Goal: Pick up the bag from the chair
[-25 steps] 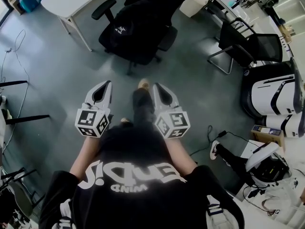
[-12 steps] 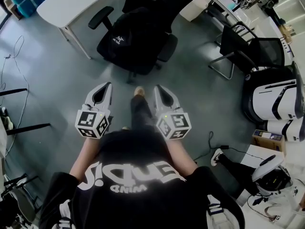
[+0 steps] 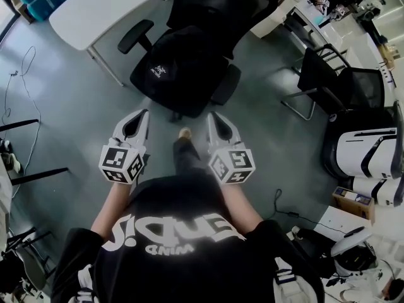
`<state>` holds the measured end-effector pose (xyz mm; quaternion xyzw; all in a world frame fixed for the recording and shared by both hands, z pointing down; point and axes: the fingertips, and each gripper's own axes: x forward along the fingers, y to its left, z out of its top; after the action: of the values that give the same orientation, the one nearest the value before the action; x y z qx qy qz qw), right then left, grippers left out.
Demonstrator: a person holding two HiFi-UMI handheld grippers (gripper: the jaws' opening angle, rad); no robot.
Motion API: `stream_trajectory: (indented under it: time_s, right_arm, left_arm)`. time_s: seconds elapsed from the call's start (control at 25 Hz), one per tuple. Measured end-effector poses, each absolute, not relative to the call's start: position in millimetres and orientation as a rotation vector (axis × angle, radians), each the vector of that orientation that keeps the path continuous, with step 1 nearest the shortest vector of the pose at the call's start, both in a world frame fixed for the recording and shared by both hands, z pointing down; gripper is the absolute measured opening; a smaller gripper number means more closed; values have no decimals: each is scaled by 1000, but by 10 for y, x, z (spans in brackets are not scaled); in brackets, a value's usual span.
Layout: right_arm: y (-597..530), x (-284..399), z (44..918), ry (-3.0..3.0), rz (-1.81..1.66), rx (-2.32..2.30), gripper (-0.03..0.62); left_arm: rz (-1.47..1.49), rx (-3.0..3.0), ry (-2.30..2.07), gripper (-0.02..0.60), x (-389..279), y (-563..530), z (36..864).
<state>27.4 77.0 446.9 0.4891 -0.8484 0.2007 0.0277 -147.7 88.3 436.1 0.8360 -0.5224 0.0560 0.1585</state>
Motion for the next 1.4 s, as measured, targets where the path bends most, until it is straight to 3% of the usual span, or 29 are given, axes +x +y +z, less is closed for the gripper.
stream_trajectory:
  time_s: [0.72,1.4]
  right_arm:
    - [-1251,524,4376,-2653,656,1396,2]
    - [-2090,510,4279,-2605,681,1533,2]
  left_arm:
    - [148,2320,-1596,2,-1204,-1051,4205]
    - [172,2401,-1493,3,-1259,-2061,4110]
